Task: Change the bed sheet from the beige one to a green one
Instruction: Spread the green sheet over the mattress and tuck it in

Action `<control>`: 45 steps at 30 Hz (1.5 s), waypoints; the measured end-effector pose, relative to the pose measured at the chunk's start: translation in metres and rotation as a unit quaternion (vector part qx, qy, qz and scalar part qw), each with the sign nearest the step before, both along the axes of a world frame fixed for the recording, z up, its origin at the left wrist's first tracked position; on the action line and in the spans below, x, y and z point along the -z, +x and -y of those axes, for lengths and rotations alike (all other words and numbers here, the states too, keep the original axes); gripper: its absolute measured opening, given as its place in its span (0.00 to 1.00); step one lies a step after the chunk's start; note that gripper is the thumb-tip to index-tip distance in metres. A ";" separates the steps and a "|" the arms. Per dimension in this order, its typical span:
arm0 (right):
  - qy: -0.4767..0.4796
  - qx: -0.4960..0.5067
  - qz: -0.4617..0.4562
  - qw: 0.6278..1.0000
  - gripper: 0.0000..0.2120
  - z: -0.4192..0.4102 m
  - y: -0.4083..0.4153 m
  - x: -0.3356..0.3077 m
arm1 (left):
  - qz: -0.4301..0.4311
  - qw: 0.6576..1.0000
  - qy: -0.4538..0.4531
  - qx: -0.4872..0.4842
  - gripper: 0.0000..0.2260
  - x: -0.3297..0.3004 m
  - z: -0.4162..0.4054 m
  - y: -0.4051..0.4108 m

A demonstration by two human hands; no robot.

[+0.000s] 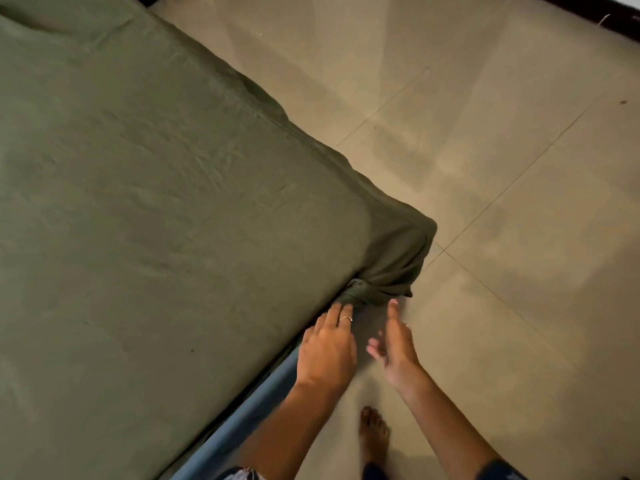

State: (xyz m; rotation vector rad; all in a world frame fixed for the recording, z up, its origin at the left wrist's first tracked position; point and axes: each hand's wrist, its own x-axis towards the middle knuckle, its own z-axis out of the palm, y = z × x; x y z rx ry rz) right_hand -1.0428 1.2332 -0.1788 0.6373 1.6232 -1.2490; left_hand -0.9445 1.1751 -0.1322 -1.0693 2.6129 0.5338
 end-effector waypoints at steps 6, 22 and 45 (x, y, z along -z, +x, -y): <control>-0.085 0.200 0.173 0.961 0.18 0.036 -0.022 0.002 | -0.006 1.000 -0.003 0.023 0.36 0.014 -0.025 0.005; 0.018 -0.341 -0.621 0.706 0.03 0.046 -0.078 -0.019 | -0.063 0.997 0.018 0.033 0.48 0.019 -0.022 -0.032; 0.024 -0.703 -0.403 0.586 0.21 0.067 -0.148 -0.049 | 0.110 0.942 0.257 -0.188 0.15 -0.009 0.052 -0.109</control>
